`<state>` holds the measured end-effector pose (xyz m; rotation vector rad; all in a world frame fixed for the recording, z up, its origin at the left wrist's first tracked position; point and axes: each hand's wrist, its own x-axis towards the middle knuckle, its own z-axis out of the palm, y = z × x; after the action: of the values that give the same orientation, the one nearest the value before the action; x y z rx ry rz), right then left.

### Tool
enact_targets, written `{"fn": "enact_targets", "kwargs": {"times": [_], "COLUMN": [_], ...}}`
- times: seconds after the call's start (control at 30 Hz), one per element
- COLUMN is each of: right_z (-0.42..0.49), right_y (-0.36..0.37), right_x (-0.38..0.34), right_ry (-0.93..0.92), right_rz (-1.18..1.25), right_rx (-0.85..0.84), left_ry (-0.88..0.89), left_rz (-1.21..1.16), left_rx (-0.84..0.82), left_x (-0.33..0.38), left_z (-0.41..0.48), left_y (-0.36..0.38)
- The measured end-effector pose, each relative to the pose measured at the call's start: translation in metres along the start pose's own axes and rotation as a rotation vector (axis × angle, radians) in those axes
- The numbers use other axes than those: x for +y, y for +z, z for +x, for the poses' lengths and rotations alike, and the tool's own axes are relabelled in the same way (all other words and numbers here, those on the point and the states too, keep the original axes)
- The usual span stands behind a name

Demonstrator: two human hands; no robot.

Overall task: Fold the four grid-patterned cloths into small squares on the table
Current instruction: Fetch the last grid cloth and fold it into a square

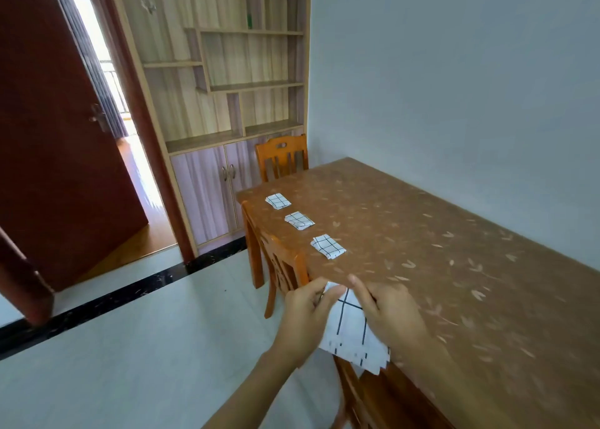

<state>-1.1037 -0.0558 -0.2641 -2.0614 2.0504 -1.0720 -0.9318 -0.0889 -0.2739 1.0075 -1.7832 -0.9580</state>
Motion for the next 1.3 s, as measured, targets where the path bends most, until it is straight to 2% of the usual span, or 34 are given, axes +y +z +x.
{"fn": "enact_targets", "kwargs": {"times": [0.17,0.3,0.37,0.5,0.63,0.73,0.83,0.93,1.03,1.13,1.3], "right_z": [0.058,0.108,0.131,0.172,0.196,0.206,0.210,0.212,0.216,0.209,0.179], "right_y": [0.053,0.077,0.082,0.093,0.110,0.129,0.151,0.171,0.183,0.193,0.218], "right_x": [0.013,0.028,0.033,0.049,0.079,0.099,0.111,0.119,0.122,0.131,0.159], "right_ry": [0.012,0.101,0.151,0.398,0.489,0.676,0.948,1.058,1.107,1.183,1.360], "right_rz": [0.122,0.304,0.374,0.557,0.604,0.770,0.950,0.927,0.847,0.769,0.630], "right_rx": [-0.060,-0.238,-0.241,-0.123,-0.117,-0.073,-0.160,-0.224,-0.154,-0.048,0.058], "left_ry": [-0.068,-0.109,-0.128,-0.301,-0.411,-0.507,-0.584,-0.596,-0.597,-0.503,-0.371], "left_rz": [0.095,0.182,0.167,-0.028,-0.122,-0.176,-0.215,-0.211,-0.121,0.013,0.093], "left_rx": [-0.060,-0.272,-0.349,-0.378,-0.504,-0.426,-0.400,-0.492,-0.652,-0.792,-0.924], "left_x": [-0.049,-0.066,-0.074,-0.096,-0.122,-0.151,-0.176,-0.199,-0.223,-0.244,-0.277], "left_z": [0.076,0.147,0.180,0.233,0.263,0.284,0.307,0.331,0.360,0.381,0.396], "left_y": [-0.029,-0.046,-0.048,-0.047,-0.036,-0.025,-0.013,-0.004,0.007,0.024,0.060]}}
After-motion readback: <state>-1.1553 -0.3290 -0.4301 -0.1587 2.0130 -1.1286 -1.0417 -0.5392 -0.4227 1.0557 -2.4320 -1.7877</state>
